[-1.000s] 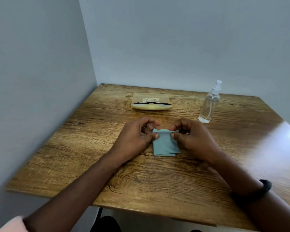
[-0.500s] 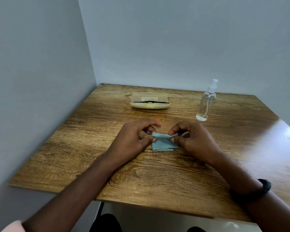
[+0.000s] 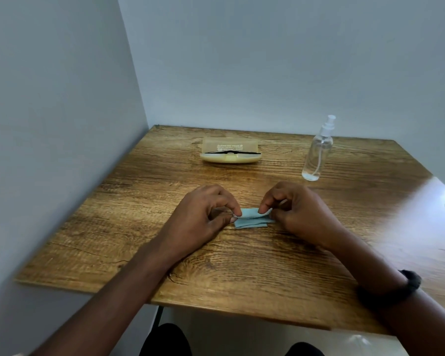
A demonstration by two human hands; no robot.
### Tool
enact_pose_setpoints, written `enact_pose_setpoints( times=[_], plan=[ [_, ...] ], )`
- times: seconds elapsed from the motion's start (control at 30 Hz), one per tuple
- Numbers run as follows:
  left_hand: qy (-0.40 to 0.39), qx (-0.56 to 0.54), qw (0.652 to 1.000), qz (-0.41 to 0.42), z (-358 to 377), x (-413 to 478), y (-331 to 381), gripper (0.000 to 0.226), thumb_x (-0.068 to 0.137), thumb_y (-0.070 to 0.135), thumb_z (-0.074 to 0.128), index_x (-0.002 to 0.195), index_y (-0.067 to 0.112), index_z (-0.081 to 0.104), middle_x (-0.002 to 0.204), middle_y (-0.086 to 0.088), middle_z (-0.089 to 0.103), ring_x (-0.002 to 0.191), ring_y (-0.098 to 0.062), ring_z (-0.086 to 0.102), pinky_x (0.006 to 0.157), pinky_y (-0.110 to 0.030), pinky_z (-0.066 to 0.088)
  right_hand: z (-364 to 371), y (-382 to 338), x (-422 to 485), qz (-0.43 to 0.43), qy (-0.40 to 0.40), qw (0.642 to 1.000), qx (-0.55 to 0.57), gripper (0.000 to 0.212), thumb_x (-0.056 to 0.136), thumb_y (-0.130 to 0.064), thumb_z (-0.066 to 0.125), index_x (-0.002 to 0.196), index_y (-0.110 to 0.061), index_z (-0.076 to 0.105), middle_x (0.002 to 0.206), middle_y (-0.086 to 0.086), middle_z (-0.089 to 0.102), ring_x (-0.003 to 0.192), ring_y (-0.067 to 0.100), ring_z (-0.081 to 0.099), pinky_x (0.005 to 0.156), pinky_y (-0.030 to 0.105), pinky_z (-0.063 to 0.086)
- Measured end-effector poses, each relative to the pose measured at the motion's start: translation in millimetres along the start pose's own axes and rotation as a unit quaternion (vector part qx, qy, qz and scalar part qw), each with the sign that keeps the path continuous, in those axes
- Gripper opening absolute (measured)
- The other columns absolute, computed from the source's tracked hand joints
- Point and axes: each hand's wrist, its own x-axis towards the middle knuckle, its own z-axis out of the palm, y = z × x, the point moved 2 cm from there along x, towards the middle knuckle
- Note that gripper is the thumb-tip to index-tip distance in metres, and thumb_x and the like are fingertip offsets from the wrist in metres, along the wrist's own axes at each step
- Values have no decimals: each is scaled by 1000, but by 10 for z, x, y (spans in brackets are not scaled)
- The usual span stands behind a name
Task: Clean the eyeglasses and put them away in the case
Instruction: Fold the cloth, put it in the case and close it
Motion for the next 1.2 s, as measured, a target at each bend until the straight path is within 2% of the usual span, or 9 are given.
enact_pose_setpoints(
  times=[0.17,0.27,0.33,0.4,0.5,0.7,0.9,1.07,1.2],
  plan=[
    [-20,-2,1000,5,-7,-54,-32,20,95,13,71,103,28,80,122,12,65,118,-5,56,90,-32,52,4,53,15,9,5,1000,3,31,87,-2,65,77,-30,74,98,-12,71,95,7,66,80,28,59],
    [0,-34,999,-2,-14,-60,-31,29,99,6,61,113,26,78,126,11,64,123,-5,57,95,-24,51,6,112,31,28,32,999,0,29,91,-7,63,81,-33,72,93,-15,72,87,3,67,65,15,53],
    [23,-38,999,-18,-11,-42,-27,26,102,13,60,119,24,75,123,11,66,118,-2,59,94,-21,49,16,124,37,29,40,999,5,23,94,-15,64,89,-35,73,93,-18,72,86,-2,65,61,12,48],
    [39,-15,998,-41,5,-7,-24,24,102,28,60,122,23,73,117,10,68,108,-1,61,88,-26,52,37,113,40,21,42,999,7,12,96,-27,66,98,-36,73,97,-20,70,89,-4,63,64,13,44],
    [36,19,996,-80,48,42,-11,30,97,45,63,114,24,76,105,7,67,98,-8,62,83,-40,55,64,100,50,0,31,999,-28,14,93,-37,69,106,-35,73,101,-19,65,94,-1,59,70,17,43],
    [25,40,995,-91,83,5,-22,22,87,40,77,104,27,77,103,7,60,103,-12,56,86,-40,53,77,89,15,-2,2,998,-63,17,85,-35,79,101,-36,75,103,-13,57,100,4,53,83,26,47],
    [5,8,995,-94,67,-39,1,13,87,35,78,98,29,76,110,10,62,111,-10,56,94,-41,50,79,62,27,12,-12,999,-33,10,81,-31,82,85,-35,73,100,-13,58,92,4,55,72,22,41],
    [22,-85,990,-107,49,-49,16,7,89,24,78,96,23,74,107,11,74,103,-5,67,92,-38,58,42,42,10,28,-21,996,80,8,84,-23,80,84,-26,73,91,-3,71,86,15,67,78,37,55],
    [53,-156,977,-135,44,-40,3,5,91,23,76,95,26,74,87,7,76,81,-5,71,69,-23,57,38,25,0,40,-11,971,236,3,89,-17,76,89,-16,73,80,2,74,73,14,66,68,31,52]
  ],
)
